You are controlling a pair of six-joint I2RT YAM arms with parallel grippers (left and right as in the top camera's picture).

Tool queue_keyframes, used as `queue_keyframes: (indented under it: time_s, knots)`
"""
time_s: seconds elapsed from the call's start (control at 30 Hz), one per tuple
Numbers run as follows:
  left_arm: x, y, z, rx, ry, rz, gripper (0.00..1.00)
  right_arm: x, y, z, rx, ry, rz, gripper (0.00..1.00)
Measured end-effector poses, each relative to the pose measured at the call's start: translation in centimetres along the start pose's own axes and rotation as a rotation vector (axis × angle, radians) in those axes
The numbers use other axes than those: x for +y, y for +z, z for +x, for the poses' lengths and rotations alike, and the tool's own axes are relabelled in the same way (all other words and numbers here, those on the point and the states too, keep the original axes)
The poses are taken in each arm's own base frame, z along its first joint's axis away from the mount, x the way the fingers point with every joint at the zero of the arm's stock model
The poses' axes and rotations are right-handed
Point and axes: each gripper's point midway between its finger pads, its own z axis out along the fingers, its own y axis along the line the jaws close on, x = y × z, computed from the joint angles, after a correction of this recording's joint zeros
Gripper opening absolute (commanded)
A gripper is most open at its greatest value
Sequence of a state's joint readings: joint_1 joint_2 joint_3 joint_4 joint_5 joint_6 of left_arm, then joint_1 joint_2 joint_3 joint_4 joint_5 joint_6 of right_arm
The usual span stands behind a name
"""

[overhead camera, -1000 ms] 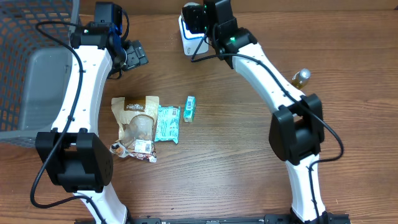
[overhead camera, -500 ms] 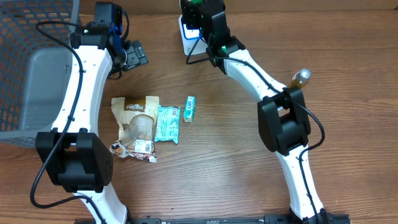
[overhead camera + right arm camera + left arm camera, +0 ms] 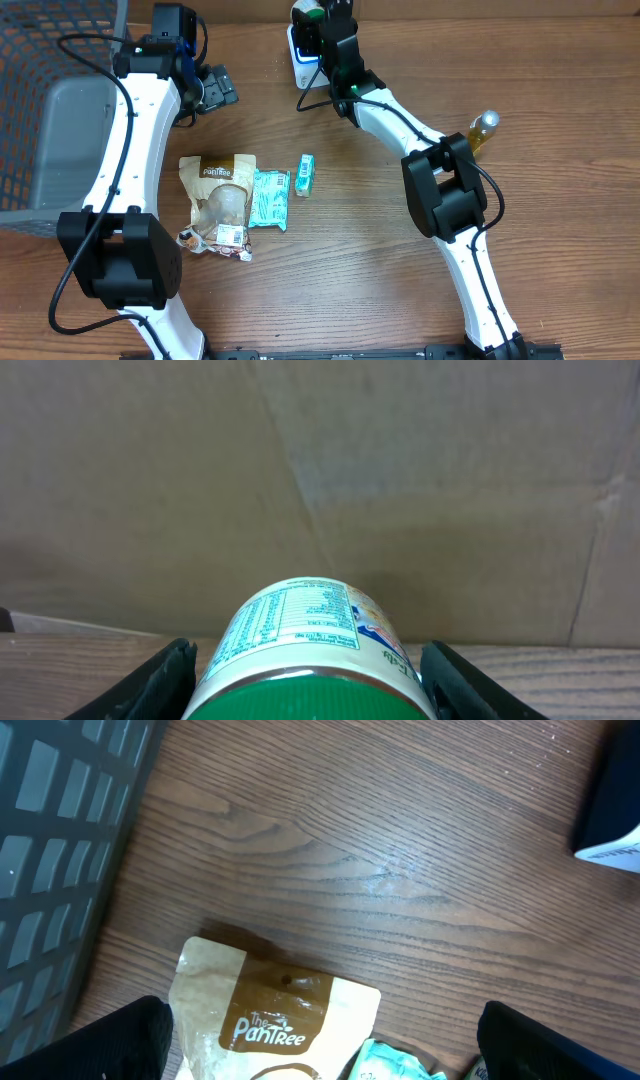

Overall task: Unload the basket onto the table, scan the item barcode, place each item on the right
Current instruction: 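Carry the jar to the white scanner and hold it there, then move the jar right and set it down on the table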

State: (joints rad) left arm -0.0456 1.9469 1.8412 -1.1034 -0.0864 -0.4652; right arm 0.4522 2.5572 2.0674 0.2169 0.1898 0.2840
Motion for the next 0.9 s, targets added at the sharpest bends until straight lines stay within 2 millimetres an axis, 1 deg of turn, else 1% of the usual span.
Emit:
queue_keyframes:
  time_s: [0.27, 0.33, 0.5, 0.6, 0.7, 0.73, 0.8, 0.9]
  knots:
    - [0.0, 0.0, 0.0, 0.000, 0.000, 0.000, 1.00, 0.0, 0.0, -0.2, -0.009, -0.006, -0.002, 0.11]
    - [0.0, 0.0, 0.0, 0.000, 0.000, 0.000, 1.00, 0.2, 0.0, -0.9, -0.037, -0.025, -0.011, 0.12]
    - [0.0, 0.0, 0.0, 0.000, 0.000, 0.000, 1.00, 0.9, -0.2, -3.7, -0.149, -0.092, -0.038, 0.12]
    - [0.0, 0.0, 0.0, 0.000, 0.000, 0.000, 1.00, 0.7, -0.4, -4.1, -0.141, -0.123, -0.027, 0.12]
    - [0.0, 0.0, 0.0, 0.000, 0.000, 0.000, 1.00, 0.6, -1.0, -4.2, -0.075, -0.150, -0.005, 0.13]
    - [0.0, 0.0, 0.0, 0.000, 0.000, -0.001, 1.00, 0.5, -1.5, -4.2, -0.036, -0.158, 0.007, 0.15]
    - [0.0, 0.0, 0.0, -0.001, 0.000, 0.000, 1.00, 0.2, -2.9, -4.0, 0.072, -0.174, 0.036, 0.15]
    - [0.0, 0.0, 0.0, 0.000, 0.000, 0.000, 1.00, -0.2, -6.7, -4.6, 0.236, -0.158, 0.089, 0.15]
